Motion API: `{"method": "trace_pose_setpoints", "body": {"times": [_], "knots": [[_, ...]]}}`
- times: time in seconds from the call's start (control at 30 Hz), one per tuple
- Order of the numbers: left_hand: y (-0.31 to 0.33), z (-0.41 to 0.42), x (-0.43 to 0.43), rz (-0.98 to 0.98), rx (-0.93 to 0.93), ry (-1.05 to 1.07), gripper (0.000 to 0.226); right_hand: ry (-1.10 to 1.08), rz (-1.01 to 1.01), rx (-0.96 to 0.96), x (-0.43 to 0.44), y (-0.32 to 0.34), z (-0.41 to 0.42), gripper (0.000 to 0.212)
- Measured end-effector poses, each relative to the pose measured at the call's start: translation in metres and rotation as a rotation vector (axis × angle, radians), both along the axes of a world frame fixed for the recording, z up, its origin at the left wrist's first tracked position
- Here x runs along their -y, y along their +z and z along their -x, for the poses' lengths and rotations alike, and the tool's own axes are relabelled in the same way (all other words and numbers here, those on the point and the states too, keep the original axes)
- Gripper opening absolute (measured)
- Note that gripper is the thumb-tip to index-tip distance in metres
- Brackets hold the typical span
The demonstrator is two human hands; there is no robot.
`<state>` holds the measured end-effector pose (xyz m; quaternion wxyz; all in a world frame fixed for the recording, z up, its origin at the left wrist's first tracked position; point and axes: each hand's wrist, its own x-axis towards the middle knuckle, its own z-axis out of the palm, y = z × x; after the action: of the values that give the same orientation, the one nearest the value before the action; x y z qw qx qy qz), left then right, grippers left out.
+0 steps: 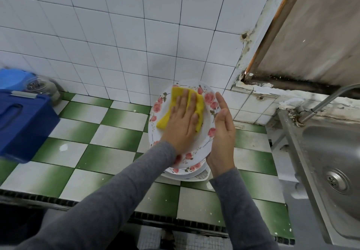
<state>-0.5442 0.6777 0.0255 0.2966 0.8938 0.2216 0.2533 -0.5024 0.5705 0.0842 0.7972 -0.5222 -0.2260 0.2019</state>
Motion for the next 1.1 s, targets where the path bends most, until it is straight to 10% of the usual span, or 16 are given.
{"method": "trace_pose_setpoints", "body": {"times": [0.57, 1.1], "knots": [[0.001, 0.023, 0.021, 0.231, -0.143, -0.255, 0.065, -0.073, -0.022, -0.091, -0.011, -0.010, -0.039, 0.032], [0.036, 0.041, -0.006, -0.022, 0.002, -0.225, 0.067, 0.100, 0.301, -0.384, -0.039, 0.009, -0.080, 0.035]]}}
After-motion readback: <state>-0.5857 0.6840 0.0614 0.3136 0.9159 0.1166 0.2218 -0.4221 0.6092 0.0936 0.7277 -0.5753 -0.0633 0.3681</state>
